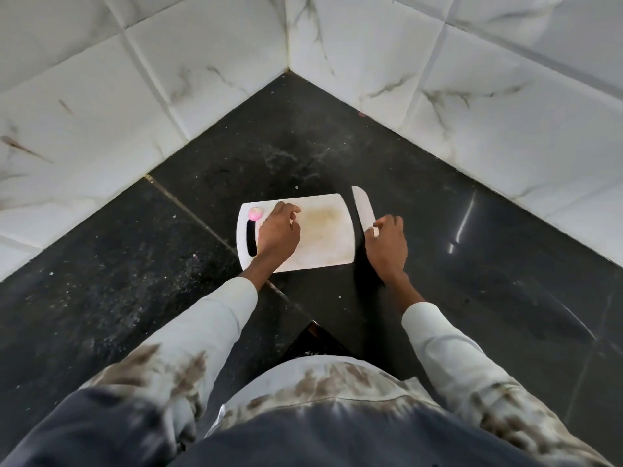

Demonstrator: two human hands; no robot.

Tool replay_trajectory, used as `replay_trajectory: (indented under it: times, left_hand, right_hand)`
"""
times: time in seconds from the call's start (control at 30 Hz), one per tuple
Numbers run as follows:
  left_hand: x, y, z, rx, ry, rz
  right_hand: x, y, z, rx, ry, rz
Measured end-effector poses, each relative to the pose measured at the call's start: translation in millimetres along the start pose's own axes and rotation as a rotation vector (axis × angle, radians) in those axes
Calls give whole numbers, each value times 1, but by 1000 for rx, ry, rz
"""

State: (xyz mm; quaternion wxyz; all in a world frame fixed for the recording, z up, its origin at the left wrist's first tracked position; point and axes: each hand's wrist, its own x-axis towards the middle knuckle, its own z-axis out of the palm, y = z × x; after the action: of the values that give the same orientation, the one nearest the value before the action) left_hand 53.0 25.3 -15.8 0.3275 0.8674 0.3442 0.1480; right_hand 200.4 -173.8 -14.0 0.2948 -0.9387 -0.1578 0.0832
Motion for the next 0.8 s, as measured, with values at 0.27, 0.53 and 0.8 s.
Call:
replay_trajectory:
  times: [0.27, 0.53, 0.8]
  left_hand:
    - [9, -64, -62, 62, 110, -246]
    - [17, -81, -68, 33, -115, -151]
    - [29, -80, -59, 93, -104, -159]
  right_hand:
    - [-19, -101, 72, 42, -387, -509]
    - [-31, -123, 114, -89, -431, -557]
    - [-24, -136, 113, -120, -391, -604]
